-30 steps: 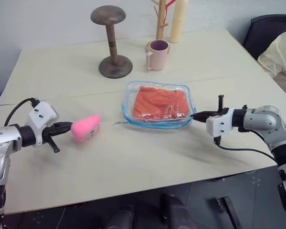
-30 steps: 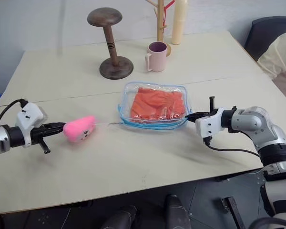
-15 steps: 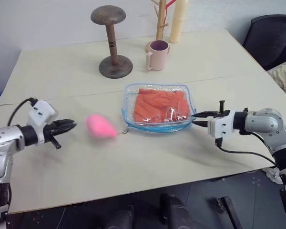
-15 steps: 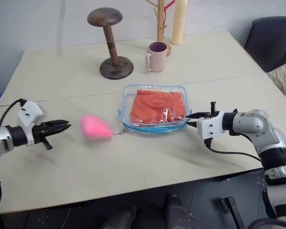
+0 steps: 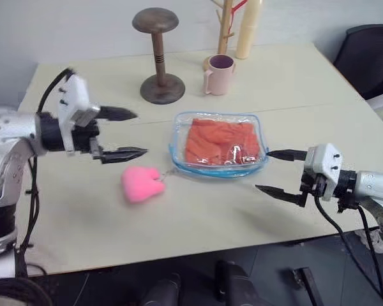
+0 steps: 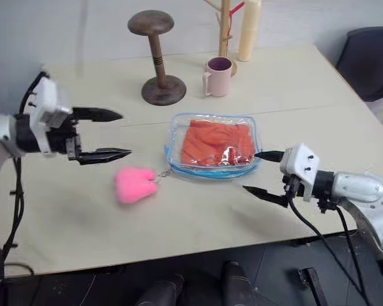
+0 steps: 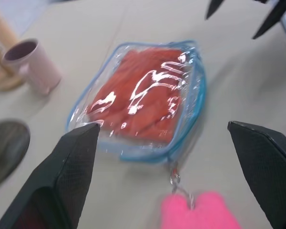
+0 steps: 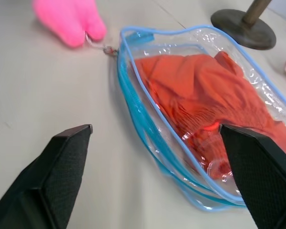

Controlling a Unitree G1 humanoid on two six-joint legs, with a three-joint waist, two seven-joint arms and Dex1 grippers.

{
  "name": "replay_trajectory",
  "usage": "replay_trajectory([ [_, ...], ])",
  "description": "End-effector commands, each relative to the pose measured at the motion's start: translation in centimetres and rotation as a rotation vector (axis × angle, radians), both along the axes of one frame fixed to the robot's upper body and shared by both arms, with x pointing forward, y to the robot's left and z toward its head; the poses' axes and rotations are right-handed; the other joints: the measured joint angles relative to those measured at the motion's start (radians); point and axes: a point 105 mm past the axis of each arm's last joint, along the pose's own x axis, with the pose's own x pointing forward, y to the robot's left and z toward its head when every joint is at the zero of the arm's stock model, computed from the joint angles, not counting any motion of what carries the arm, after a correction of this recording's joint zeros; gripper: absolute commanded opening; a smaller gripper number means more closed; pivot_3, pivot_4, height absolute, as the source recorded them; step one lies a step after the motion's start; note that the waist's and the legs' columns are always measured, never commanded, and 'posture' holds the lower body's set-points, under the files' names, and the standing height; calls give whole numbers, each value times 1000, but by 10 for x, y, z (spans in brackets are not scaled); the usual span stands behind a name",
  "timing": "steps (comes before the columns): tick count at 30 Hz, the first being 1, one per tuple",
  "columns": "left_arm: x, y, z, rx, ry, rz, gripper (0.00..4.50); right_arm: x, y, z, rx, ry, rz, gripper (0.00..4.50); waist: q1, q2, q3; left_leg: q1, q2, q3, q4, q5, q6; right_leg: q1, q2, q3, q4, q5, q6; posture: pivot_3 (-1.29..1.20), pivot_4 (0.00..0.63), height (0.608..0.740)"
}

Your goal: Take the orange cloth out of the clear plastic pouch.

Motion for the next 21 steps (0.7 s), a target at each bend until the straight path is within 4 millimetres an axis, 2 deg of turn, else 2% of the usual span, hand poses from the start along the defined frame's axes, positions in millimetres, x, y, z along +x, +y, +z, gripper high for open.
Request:
replay_trajectory([
  [1, 17, -33, -33, 217, -126, -86, 4478, -13, 16, 8, 99, 53, -11, 4500, 1, 0, 0, 1, 0, -1, 0, 0, 0, 1, 0, -1, -1, 0, 0, 0, 150, 740],
  [7, 45, -69, -69, 317, -295, -165, 4478, -22, 24, 4, 124, 84, -37, 4500, -2, -1, 1, 0, 0, 0, 0, 0, 0, 0, 1, -1, -1, 0, 0, 0, 150, 740],
  [12, 61, -82, -80, 310, -349, -151, 4478, -22, 22, 3, 128, 78, -74, 4500, 1, -2, 1, -1, 0, 0, 0, 0, 0, 0, 1, -1, -1, 0, 0, 0, 150, 740],
  [16, 66, -86, -86, 301, -364, -147, 3617, -23, 21, 0, 122, 75, -83, 4500, 3, -2, 1, -1, 0, 0, 0, 0, 1, 0, 1, -1, 0, 0, 1, 0, 150, 740],
  [21, 64, -86, -91, 297, -350, -156, 2017, -23, 21, 1, 121, 67, -84, 4500, 3, -2, 1, -1, 0, 0, 0, 0, 1, 0, 1, -1, 0, 0, 1, 0, 150, 740],
])
